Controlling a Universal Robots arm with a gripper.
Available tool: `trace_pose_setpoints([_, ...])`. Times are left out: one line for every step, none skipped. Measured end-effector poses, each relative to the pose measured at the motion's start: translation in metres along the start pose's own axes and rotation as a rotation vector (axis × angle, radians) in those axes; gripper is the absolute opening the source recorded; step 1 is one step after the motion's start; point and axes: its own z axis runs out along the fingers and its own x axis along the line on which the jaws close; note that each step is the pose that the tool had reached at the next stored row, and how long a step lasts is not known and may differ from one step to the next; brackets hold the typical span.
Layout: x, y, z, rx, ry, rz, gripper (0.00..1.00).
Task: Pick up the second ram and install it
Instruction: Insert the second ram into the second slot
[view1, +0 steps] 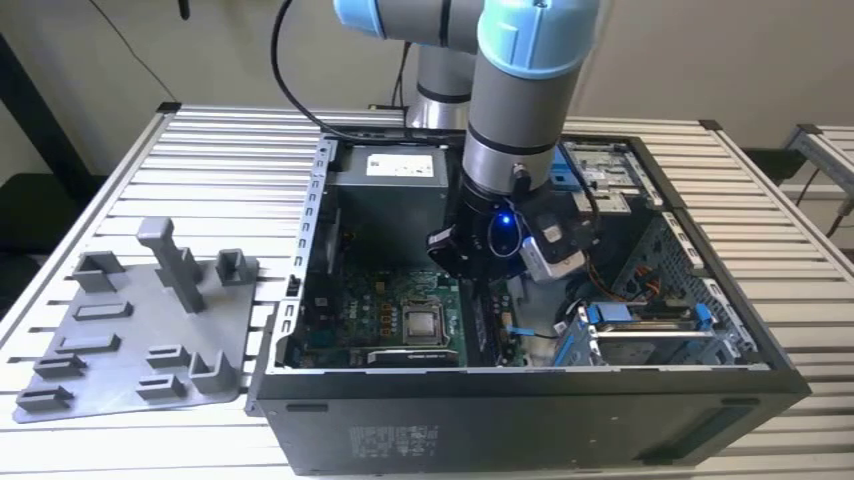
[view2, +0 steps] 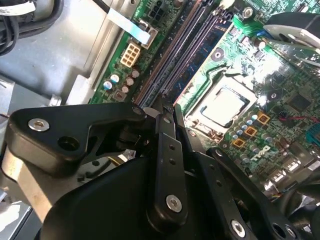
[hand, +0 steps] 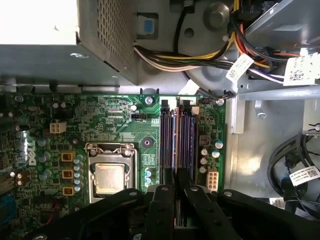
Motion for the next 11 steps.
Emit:
trace_pose_setpoints([0.0005, -0.0001, 0.0005, 0.0001, 0.0, 0.0, 0.14])
trace_pose_setpoints([0.0009, -0.0003, 0.0008, 0.0002, 0.0001, 0.0, 0.14])
trace_pose_setpoints([0.0011, -0.0008, 0.001, 0.0002, 0.0001, 0.0, 0.14])
trace_pose_setpoints([0.0011, -0.0014, 0.0011, 0.0, 0.0, 0.0, 0.14])
trace_pose_setpoints([0.0012, -0.0022, 0.0013, 0.0002, 0.0001, 0.0, 0.14])
trace_pose_setpoints([0.0012, -0.003, 0.0017, 0.0001, 0.0, 0.0, 0.14])
trace_pose_setpoints([0.0013, -0.0031, 0.0025, -0.0001, 0.0, 0.0, 0.14])
trace_pose_setpoints([0.0013, -0.0031, 0.0034, -0.0001, -0.0001, 0.001, 0.14])
trace_pose_setpoints([0.0013, -0.0032, 0.0041, -0.0001, 0.0, 0.001, 0.14])
trace_pose_setpoints([0.0012, -0.0032, 0.0048, 0.0, 0.0, 0.0, 0.14])
trace_pose_setpoints([0.0013, -0.0033, 0.0054, 0.0001, 0.0, 0.001, 0.14])
